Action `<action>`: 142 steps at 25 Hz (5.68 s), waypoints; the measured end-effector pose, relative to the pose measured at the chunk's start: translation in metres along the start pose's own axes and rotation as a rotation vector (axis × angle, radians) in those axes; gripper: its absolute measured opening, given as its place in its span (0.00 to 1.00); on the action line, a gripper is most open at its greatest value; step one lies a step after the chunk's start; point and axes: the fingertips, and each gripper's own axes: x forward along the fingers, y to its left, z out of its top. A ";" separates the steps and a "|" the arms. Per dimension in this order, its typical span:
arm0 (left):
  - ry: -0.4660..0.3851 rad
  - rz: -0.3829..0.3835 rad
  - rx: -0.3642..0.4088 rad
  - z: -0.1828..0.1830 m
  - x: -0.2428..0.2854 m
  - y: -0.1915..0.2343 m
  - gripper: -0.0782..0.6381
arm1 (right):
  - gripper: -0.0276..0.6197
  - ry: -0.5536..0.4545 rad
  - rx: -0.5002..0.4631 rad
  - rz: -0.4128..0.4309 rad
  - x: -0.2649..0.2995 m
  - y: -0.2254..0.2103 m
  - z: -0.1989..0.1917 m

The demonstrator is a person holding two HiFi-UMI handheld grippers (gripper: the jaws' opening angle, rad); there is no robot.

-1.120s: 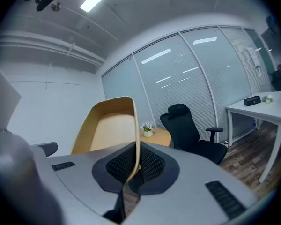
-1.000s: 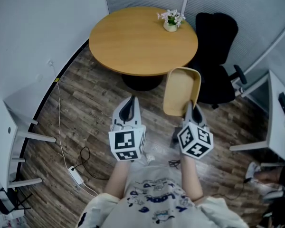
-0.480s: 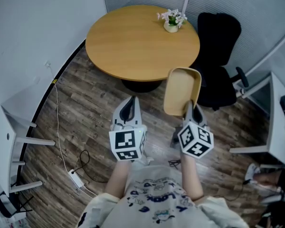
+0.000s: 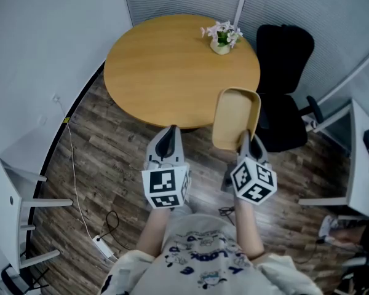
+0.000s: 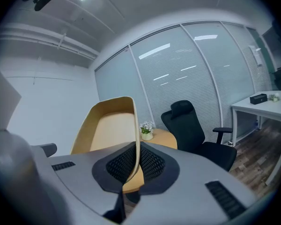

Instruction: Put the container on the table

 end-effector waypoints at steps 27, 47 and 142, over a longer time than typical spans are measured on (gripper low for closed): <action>0.057 -0.096 0.004 0.021 0.176 0.064 0.11 | 0.06 0.036 0.015 -0.108 0.164 0.024 0.018; 0.097 -0.052 0.004 0.032 0.313 0.066 0.11 | 0.06 0.104 0.015 -0.096 0.308 -0.012 0.043; 0.202 -0.080 -0.009 0.007 0.431 0.021 0.11 | 0.06 0.154 -0.083 -0.010 0.412 -0.044 0.047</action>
